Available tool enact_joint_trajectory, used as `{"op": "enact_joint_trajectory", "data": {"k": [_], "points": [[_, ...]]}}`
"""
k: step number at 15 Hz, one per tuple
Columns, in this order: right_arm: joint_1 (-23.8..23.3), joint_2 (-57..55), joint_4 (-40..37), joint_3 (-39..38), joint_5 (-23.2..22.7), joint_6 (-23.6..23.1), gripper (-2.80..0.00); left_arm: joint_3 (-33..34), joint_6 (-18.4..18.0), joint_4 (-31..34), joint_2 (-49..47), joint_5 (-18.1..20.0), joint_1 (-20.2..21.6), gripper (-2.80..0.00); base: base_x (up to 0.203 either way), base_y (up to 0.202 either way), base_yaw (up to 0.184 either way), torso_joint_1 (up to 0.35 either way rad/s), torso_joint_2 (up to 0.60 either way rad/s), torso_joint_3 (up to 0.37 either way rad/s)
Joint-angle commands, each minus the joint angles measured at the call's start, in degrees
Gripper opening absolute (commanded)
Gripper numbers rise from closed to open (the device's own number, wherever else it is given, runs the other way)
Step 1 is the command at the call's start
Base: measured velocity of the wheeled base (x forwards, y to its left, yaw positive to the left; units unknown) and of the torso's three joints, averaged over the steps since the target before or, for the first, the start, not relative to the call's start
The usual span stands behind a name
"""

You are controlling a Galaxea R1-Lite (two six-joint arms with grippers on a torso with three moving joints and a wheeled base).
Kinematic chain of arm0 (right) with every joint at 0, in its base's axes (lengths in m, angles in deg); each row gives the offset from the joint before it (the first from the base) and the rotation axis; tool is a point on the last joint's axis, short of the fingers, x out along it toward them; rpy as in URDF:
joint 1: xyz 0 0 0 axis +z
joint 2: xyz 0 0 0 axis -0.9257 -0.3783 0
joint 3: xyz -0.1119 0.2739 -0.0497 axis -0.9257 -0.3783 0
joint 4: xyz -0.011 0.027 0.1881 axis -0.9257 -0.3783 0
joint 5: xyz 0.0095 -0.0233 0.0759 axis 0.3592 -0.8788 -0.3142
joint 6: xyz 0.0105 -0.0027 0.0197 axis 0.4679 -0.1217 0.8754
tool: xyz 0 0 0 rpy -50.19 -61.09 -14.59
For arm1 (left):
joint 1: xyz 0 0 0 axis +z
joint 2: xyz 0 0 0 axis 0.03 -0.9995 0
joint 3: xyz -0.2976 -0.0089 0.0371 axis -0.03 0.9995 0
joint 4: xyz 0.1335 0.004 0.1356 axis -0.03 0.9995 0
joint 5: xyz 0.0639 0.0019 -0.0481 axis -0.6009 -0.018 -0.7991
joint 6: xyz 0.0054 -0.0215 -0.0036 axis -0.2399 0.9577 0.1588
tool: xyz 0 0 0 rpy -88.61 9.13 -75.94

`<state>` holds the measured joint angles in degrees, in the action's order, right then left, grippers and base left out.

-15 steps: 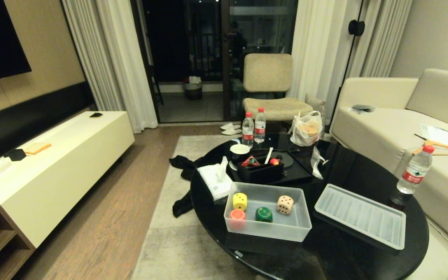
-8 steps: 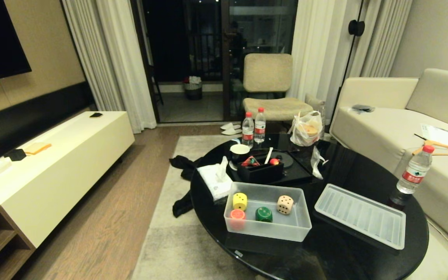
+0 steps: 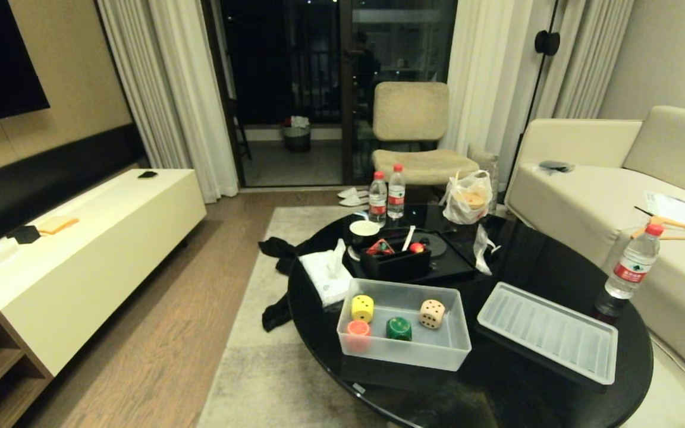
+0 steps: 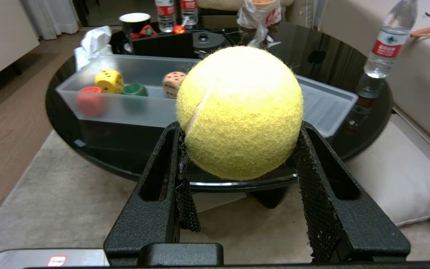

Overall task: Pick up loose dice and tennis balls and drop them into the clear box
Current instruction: Put the toys in the box

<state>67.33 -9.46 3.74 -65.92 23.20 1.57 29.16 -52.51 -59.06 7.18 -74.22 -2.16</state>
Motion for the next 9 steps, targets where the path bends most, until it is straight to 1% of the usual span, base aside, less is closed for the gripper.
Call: {"op": "enact_joint_trajectory", "data": {"k": [1,3,8,9], "points": [[0.00,0.01,0.02,-0.02,0.01,0.03,-2.80,0.09,0.04,-0.04,0.01,-0.11,0.00,-2.80,0.001,-0.165,-0.011,-0.002,0.00,0.004],[0.00,0.01,0.02,-0.07,0.01,0.03,-2.80,0.09,0.04,-0.04,0.01,-0.11,0.00,-2.80,0.000,-0.160,-0.014,-0.004,0.00,0.003],[0.00,0.01,0.02,-0.03,0.01,0.03,-2.80,0.09,0.04,-0.04,0.01,-0.10,0.00,-2.80,0.000,-0.187,0.008,0.003,0.00,0.002],[0.00,0.01,0.02,0.00,0.01,0.03,-2.80,0.09,0.04,-0.04,0.01,-0.11,0.00,-2.80,0.000,-0.102,-0.013,0.010,0.00,0.005]]}}
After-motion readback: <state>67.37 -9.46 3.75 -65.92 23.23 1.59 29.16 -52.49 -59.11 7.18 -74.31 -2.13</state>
